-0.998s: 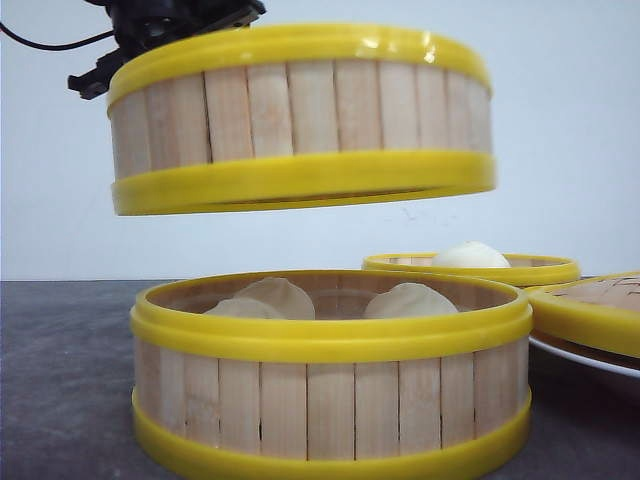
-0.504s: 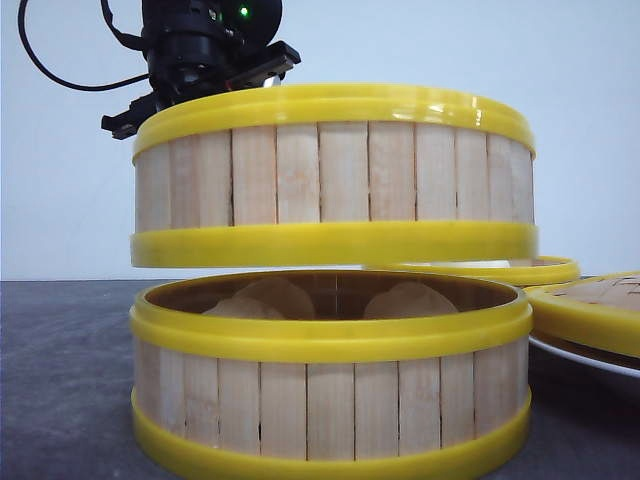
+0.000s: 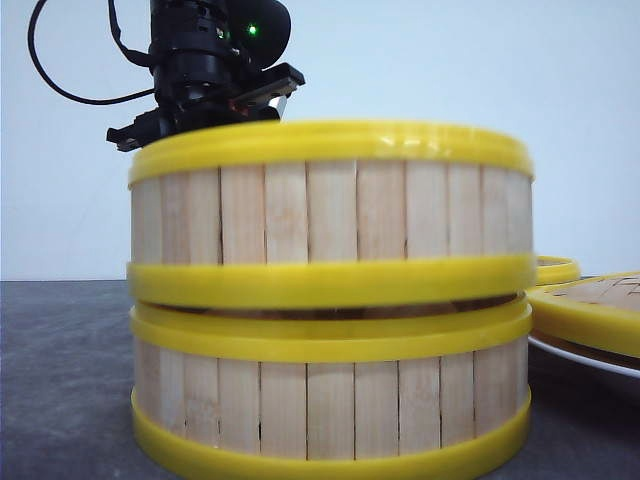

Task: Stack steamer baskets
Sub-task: 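Lower the held basket onto the nearest basket and release it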

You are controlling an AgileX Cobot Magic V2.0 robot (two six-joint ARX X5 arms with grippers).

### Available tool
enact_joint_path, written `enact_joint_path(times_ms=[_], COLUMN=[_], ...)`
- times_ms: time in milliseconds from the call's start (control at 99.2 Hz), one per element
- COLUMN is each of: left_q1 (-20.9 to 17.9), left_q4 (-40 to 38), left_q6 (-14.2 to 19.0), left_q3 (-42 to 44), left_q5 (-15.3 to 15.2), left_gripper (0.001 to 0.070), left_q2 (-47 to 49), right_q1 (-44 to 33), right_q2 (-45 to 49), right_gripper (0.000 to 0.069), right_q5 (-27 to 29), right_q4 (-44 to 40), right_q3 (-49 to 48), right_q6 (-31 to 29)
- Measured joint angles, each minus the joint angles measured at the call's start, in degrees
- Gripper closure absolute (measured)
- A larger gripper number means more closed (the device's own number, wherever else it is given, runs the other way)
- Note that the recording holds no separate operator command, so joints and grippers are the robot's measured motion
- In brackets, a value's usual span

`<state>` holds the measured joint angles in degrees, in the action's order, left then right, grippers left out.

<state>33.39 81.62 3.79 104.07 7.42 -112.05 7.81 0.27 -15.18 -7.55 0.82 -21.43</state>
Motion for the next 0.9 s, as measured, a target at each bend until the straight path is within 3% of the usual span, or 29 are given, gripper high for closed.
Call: enact_joint_path(times_ms=[706,786,897], left_q1=[0.3,0.3,0.2], left_q4=[0.0,0.0,0.0], left_q6=[0.1,0.1,0.3], left_q3=[0.0,0.0,0.0], left_q5=[-0.5,-0.1,-0.1], left_gripper=[0.0683,0.0622,0.0443], left_q2=[-1.3,-1.4,-1.8], right_q1=[0.0,0.0,0.0], right_q2=[0.0,0.0,0.0], right_gripper=[0.0687,0.0687,0.0687], right_q5=[0.1,0.2,0.2], right_q4=[-0.1,-0.1,-0.1], right_q3=[0.0,0.0,0.0], right_q6=[0.0,0.0,0.0])
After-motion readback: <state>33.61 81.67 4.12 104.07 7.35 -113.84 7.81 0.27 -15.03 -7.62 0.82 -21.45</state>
